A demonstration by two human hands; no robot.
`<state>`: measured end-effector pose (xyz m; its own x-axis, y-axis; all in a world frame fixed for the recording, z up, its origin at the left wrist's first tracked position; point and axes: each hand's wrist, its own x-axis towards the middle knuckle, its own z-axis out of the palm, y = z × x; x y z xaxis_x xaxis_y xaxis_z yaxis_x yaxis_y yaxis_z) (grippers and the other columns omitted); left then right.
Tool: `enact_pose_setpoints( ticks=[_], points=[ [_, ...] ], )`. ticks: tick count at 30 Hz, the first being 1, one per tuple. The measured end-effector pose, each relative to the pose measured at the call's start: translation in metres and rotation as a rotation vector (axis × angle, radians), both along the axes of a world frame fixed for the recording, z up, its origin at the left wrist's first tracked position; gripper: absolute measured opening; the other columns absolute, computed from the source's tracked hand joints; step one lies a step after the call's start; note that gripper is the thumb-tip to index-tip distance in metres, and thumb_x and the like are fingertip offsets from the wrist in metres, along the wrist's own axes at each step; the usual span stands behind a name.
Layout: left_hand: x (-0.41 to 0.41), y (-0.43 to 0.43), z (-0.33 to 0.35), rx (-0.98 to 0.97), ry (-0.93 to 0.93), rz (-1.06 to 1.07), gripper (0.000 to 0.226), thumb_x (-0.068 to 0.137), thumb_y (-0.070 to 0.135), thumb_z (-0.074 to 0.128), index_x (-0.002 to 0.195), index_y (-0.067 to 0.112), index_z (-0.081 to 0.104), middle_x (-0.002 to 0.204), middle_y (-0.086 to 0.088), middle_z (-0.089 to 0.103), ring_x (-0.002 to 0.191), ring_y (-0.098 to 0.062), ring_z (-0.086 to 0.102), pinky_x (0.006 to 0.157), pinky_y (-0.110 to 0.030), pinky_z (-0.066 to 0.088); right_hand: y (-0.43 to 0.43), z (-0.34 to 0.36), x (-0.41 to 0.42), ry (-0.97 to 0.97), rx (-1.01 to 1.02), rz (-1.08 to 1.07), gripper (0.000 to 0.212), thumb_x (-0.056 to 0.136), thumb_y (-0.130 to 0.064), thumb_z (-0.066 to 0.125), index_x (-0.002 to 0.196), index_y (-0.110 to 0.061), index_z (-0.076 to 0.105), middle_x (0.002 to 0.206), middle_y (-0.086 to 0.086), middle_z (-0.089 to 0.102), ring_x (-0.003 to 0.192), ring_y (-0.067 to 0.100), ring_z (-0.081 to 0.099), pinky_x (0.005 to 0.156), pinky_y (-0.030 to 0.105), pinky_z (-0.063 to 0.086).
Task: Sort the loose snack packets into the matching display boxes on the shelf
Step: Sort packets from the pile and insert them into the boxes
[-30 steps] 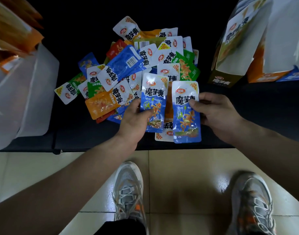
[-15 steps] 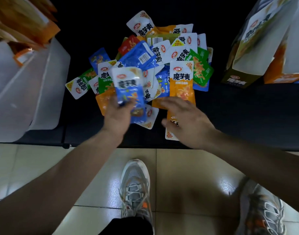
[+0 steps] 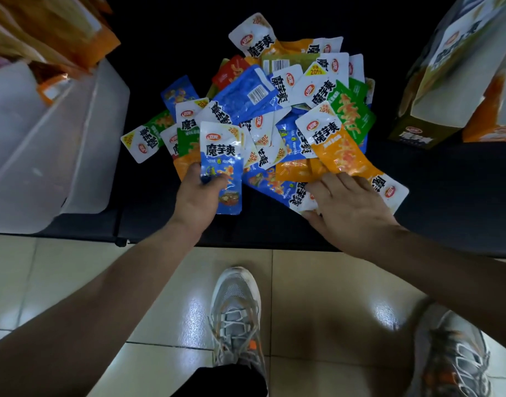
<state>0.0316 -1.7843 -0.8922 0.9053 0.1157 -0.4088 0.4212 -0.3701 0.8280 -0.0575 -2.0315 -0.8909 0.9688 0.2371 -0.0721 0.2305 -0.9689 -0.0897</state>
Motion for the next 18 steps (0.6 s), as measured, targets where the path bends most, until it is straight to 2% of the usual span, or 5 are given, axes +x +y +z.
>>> enact_pose_setpoints(
  ticks=[5, 9, 12, 15, 18],
  points=[
    [-0.007, -0.011, 0.003, 0.014, 0.006, -0.042, 0.016, 0.094, 0.018, 0.065, 0.110, 0.018, 0.061, 0.091, 0.007, 0.067, 0.081, -0.010, 0.065, 0.069, -0.025, 0.050, 0.019, 0.004, 0.011, 0.105, -0.032, -0.180, 0.072, 0.075, -0.062, 0.073, 0.120, -0.008, 0.058, 0.114, 0.015, 0.056, 0.102, 0.037, 0.057, 0.086, 0.048, 0.047],
    [-0.005, -0.008, 0.007, 0.011, -0.002, -0.018, 0.017, 0.095, 0.017, 0.064, 0.111, 0.017, 0.061, 0.096, 0.005, 0.069, 0.086, -0.011, 0.067, 0.068, -0.024, 0.049, 0.012, 0.013, 0.016, 0.210, -0.073, -0.289, 0.089, 0.070, -0.075, 0.069, 0.128, -0.011, 0.046, 0.122, 0.012, 0.052, 0.113, 0.035, 0.053, 0.093, 0.045, 0.044],
    [-0.004, -0.009, 0.011, -0.013, -0.011, -0.014, 0.018, 0.094, 0.016, 0.064, 0.112, 0.017, 0.063, 0.101, 0.002, 0.071, 0.091, -0.015, 0.069, 0.075, -0.029, 0.052, 0.002, 0.018, 0.018, 0.293, 0.017, -0.336, 0.094, 0.062, -0.074, 0.075, 0.128, -0.014, 0.044, 0.125, 0.009, 0.047, 0.118, 0.032, 0.046, 0.095, 0.045, 0.044],
    [-0.003, -0.012, 0.014, -0.050, -0.039, -0.040, 0.018, 0.094, 0.016, 0.064, 0.111, 0.023, 0.062, 0.100, 0.006, 0.071, 0.093, -0.012, 0.070, 0.078, -0.029, 0.055, -0.004, 0.021, 0.017, 0.300, 0.226, -0.358, 0.069, 0.065, -0.054, 0.086, 0.111, -0.019, 0.046, 0.110, 0.002, 0.052, 0.107, 0.027, 0.053, 0.083, 0.040, 0.047],
    [0.000, -0.015, 0.019, -0.076, -0.069, -0.067, 0.025, 0.095, 0.014, 0.064, 0.118, 0.024, 0.060, 0.100, 0.009, 0.071, 0.085, -0.002, 0.070, 0.071, -0.021, 0.055, -0.014, 0.024, 0.017, 0.366, 0.599, -0.413, 0.041, 0.078, -0.025, 0.084, 0.099, -0.025, 0.048, 0.091, -0.007, 0.059, 0.084, 0.015, 0.061, 0.072, 0.039, 0.051]
  ],
)
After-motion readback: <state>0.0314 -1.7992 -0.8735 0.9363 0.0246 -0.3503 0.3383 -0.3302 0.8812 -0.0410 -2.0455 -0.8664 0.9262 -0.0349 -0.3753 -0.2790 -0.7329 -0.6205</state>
